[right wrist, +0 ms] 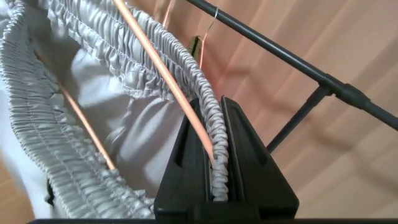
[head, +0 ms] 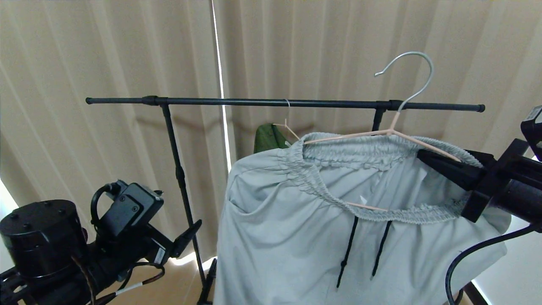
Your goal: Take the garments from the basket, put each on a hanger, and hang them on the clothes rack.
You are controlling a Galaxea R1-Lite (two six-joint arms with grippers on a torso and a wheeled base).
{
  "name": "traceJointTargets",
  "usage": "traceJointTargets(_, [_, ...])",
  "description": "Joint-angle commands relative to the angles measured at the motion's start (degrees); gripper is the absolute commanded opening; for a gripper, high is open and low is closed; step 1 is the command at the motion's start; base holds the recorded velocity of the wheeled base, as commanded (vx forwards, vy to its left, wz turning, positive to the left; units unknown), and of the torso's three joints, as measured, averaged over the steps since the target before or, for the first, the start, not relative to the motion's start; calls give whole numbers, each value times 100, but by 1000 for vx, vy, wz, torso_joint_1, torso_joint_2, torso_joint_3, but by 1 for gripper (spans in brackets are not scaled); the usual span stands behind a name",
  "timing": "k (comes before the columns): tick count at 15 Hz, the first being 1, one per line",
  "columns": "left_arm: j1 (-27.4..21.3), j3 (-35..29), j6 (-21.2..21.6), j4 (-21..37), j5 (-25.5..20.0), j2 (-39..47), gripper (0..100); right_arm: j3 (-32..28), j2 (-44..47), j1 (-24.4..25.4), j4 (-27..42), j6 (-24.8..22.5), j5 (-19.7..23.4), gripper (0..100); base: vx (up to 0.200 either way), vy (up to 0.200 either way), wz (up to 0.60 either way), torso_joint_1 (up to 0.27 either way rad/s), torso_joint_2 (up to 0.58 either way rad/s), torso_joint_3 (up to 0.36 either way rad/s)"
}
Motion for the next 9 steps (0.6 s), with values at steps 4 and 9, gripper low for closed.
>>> traceJointTargets(4, [-207,58,-210,-373,-15,-509,100,188,-356,-622,1195,-10,-302,0,0,0,0,0,0,0])
traceJointTargets(9, [180,269,-711,-30,55,-1572,100,241,-1086,-929,2548,-2,-751,0,0,0,0,0,0,0])
